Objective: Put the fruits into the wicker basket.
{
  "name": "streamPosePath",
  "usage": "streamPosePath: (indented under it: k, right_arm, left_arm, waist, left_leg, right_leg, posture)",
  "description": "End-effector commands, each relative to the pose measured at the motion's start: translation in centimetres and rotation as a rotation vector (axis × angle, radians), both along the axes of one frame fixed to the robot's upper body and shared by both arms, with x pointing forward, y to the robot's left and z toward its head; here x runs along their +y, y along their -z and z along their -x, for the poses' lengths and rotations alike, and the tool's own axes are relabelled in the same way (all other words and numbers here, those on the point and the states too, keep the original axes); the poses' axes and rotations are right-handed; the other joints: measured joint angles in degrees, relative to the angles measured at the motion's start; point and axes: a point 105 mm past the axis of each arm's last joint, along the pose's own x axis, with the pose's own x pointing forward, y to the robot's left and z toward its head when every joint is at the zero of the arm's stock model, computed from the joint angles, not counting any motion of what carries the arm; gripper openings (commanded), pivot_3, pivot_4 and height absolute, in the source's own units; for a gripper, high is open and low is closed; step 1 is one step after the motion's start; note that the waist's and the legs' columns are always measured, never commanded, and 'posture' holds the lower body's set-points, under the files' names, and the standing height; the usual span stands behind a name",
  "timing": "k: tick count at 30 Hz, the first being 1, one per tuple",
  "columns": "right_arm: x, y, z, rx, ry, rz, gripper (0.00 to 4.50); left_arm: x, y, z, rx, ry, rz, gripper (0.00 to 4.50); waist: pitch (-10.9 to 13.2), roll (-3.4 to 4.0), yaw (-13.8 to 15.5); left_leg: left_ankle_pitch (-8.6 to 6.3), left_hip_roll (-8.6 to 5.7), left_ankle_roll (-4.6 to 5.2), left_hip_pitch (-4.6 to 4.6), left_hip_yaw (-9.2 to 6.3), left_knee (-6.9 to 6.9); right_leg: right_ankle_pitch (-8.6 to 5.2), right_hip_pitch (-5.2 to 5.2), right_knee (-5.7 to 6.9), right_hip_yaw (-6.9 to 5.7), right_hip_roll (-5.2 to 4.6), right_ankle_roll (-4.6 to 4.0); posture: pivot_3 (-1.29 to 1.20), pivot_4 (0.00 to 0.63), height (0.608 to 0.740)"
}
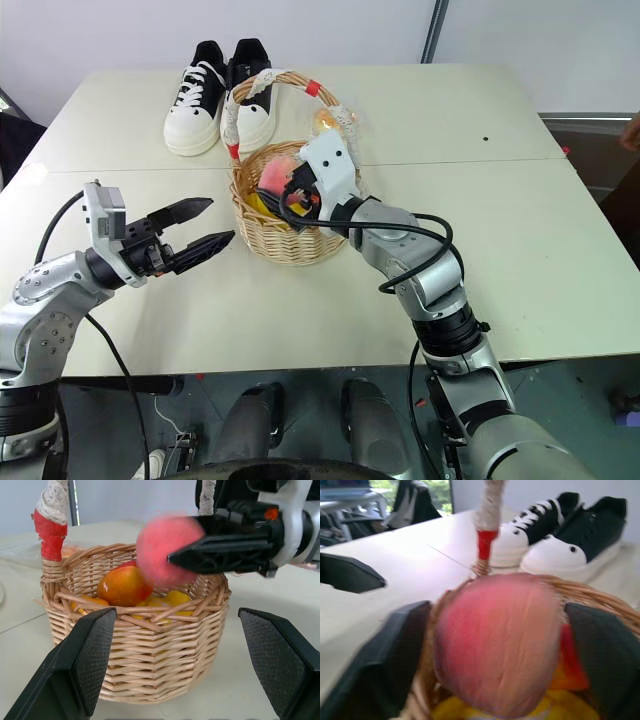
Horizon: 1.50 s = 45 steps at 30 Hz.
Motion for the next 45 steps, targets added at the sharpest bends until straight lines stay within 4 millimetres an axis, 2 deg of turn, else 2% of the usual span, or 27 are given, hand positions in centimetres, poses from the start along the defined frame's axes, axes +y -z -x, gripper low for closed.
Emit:
streamPosePath:
  k: [1, 5, 7, 10, 12, 15, 17, 20, 23, 26, 27, 31, 32, 34, 35, 38, 40, 44, 45]
  right_arm:
    - [-0.4, -3.4, 2.4, -0.153, -0.092, -0.06, 4.46]
    - [-2.9, -3.4, 5.7, -0.14, -0.232, -0.084, 4.46]
    - [-4.3, -2.7, 6.3, -0.103, -0.236, -0.08, 4.46]
    - [-6.7, -1.8, 4.7, -0.069, -0.084, -0.083, 4.46]
    - [-7.5, -1.6, 2.6, -0.074, 0.048, -0.08, 4.46]
    - [-8.3, -1.5, -0.6, -0.075, 0.208, -0.121, 4.46]
    - [-8.1, -1.2, -1.6, -0.067, 0.233, -0.133, 4.46]
    - [-7.3, -1.1, -1.7, -0.059, 0.195, -0.167, 3.65]
    - [-7.1, -1.3, -1.6, -0.072, 0.186, -0.177, 2.13]
    - [-8.0, -2.4, -1.6, -0.11, 0.225, -0.2, 0.6]
    - [-8.8, -2.9, -1.5, -0.13, 0.252, -0.211, 0.1]
    - [-12.7, -4.4, -1.5, -0.19, 0.358, -0.247, 0.1]
    - [-14.9, -4.7, -1.8, -0.205, 0.432, -0.25, 0.1]
    - [-17.8, -5.0, -2.1, -0.223, 0.534, -0.248, 0.1]
    - [-20.5, -4.8, -2.5, -0.235, 0.644, -0.211, 0.1]
    - [-25.7, -4.5, -3.1, -0.261, 0.854, -0.128, 0.1]
    - [-27.8, -4.2, -3.5, -0.27, 0.936, -0.118, 0.1]
    - [-30.2, -3.3, -4.1, -0.251, 1.001, -0.148, 0.1]
    - [-30.3, -2.9, -4.1, -0.237, 0.992, -0.161, 0.5]
  left_arm:
    - [-0.4, -1.2, 0.5, -0.064, 0.01, -0.003, 4.18]
    - [-0.6, -1.3, 0.4, -0.065, 0.018, 0.004, 4.18]
    - [-0.8, -1.3, 0.5, -0.063, 0.028, 0.007, 4.18]
    - [-1.2, -1.4, 0.4, -0.061, 0.049, 0.026, 4.18]
    - [-1.4, -1.5, 0.4, -0.061, 0.058, 0.037, 4.18]
    - [-1.8, -1.6, 0.3, -0.062, 0.07, 0.04, 4.18]
    - [-1.9, -1.6, 0.3, -0.061, 0.074, 0.041, 4.18]
    - [-2.0, -1.6, 0.5, -0.062, 0.077, 0.04, 4.18]
    - [-2.0, -1.6, 0.6, -0.062, 0.078, 0.04, 4.18]
    - [-2.2, -1.5, 0.6, -0.061, 0.076, 0.042, 4.18]
    - [-2.3, -1.4, 0.6, -0.061, 0.076, 0.044, 4.18]
    - [-2.6, -1.4, 0.4, -0.063, 0.076, 0.049, 4.18]
    - [-2.6, -1.4, 0.3, -0.063, 0.078, 0.049, 4.18]
    - [-2.7, -1.4, 0.2, -0.063, 0.08, 0.049, 4.18]
    - [-2.7, -1.4, 0.2, -0.063, 0.084, 0.048, 4.18]
    - [-3.0, -1.4, 0.0, -0.065, 0.096, 0.048, 4.18]
    - [-3.2, -1.4, -0.1, -0.067, 0.105, 0.05, 4.18]
    - [-3.4, -1.5, -0.3, -0.072, 0.109, 0.053, 4.18]
    - [-3.4, -1.6, -0.4, -0.075, 0.108, 0.054, 4.18]
  waist:
    - [0.0, 0.0, -0.1]
    - [0.0, -0.01, 0.2]
    - [0.0, -0.01, 0.1]
    - [0.0, -0.01, -0.4]
    - [0.0, -0.01, -0.6]
    - [0.0, -0.01, -0.7]
    - [0.0, 0.0, -0.7]
    - [0.0, 0.0, -0.3]
    - [0.0, 0.0, -0.2]
    - [0.0, 0.0, -0.2]
    - [0.0, 0.0, -0.2]
    - [0.0, 0.01, 0.0]
    - [0.0, 0.01, 0.1]
    - [0.0, 0.01, 0.2]
    - [0.0, 0.01, 0.1]
    - [0.0, 0.01, 0.0]
    - [0.0, 0.01, -0.1]
    - [0.0, 0.12, -1.2]
    - [0.0, 0.12, -1.4]
  left_leg:
    - [0.0, 0.0, 0.0, 0.01, 0.0, -0.01]
    - [0.0, 0.01, 0.01, 0.04, -0.06, -0.02]
    - [0.0, 0.0, 0.01, 0.05, -0.05, 0.0]
    - [0.0, 0.0, 0.01, 0.13, 0.01, 0.01]
    - [0.0, 0.03, 0.01, 0.21, 0.04, 0.01]
    - [0.0, 0.12, 0.0, 0.25, 0.01, 0.04]
    - [0.0, 0.16, 0.01, 0.28, -0.01, 0.02]
    - [0.0, 0.21, 0.02, 0.2, -0.05, -0.02]
    - [-0.01, 0.22, 0.03, 0.09, -0.06, -0.04]
    - [-0.01, 0.22, 0.04, 0.09, -0.06, -0.03]
    - [-0.01, 0.22, 0.04, 0.09, -0.06, -0.02]
    - [-0.01, 0.21, 0.03, 0.09, -0.05, 0.02]
    - [-0.01, 0.21, 0.03, 0.09, -0.05, 0.02]
    - [-0.01, 0.2, 0.03, 0.08, -0.05, 0.02]
    - [-0.01, 0.2, 0.03, 0.08, -0.05, 0.02]
    - [-0.01, 0.19, 0.03, 0.09, -0.03, 0.01]
    - [-0.01, 0.19, 0.03, 0.12, -0.02, 0.0]
    - [-0.01, 0.2, 0.04, 0.2, 0.03, -0.03]
    - [-0.01, 0.2, 0.05, 0.21, 0.02, -0.05]
  right_leg:
    - [0.0, 0.0, 0.0, -0.01, 0.01, 0.0]
    - [-0.03, 0.05, 0.02, -0.06, 0.02, 0.05]
    - [-0.04, 0.09, 0.0, -0.06, 0.0, 0.05]
    - [-0.08, 0.13, 0.0, -0.03, 0.0, -0.07]
    - [-0.13, 0.14, 0.04, -0.01, 0.06, -0.13]
    - [-0.12, 0.15, 0.09, 0.02, 0.23, -0.16]
    - [-0.12, 0.15, 0.12, 0.05, 0.31, -0.17]
    - [0.07, 0.11, 0.1, 0.05, 0.36, -0.11]
    - [0.04, -0.01, 0.11, 0.05, 0.36, -0.03]
    - [0.03, 0.0, 0.11, 0.04, 0.36, -0.03]
    - [0.04, 0.0, 0.11, 0.04, 0.36, -0.04]
    - [0.04, 0.01, 0.11, 0.04, 0.36, -0.07]
    - [0.04, 0.01, 0.11, 0.04, 0.36, -0.07]
    - [0.04, 0.01, 0.1, 0.04, 0.36, -0.07]
    - [0.04, 0.01, 0.09, 0.04, 0.35, -0.07]
    - [0.03, 0.03, 0.08, 0.05, 0.35, -0.07]
    - [0.04, 0.03, 0.09, 0.06, 0.36, -0.08]
    - [0.07, 0.03, 0.14, 0.19, 0.43, -0.08]
    - [0.07, 0.03, 0.17, 0.2, 0.44, -0.08]
  posture:
    - [0.0, 0.15, 0.74]
    - [0.0, 0.15, 0.74]
    - [0.0, 0.15, 0.74]
    - [0.0, 0.15, 0.74]
    - [0.0, 0.15, 0.74]
    - [0.0, 0.15, 0.74]
    - [0.0, 0.15, 0.74]
    - [0.0, 0.15, 0.74]
    - [0.0, 0.15, 0.74]
    - [0.0, 0.15, 0.74]
    - [0.0, 0.15, 0.74]
    - [0.0, 0.15, 0.74]
    - [0.0, 0.15, 0.74]
    - [0.0, 0.15, 0.74]
    - [0.0, 0.15, 0.74]
    - [0.0, 0.15, 0.74]
    - [0.0, 0.15, 0.74]
    - [0.0, 0.15, 0.74]
    - [0.0, 0.15, 0.74]
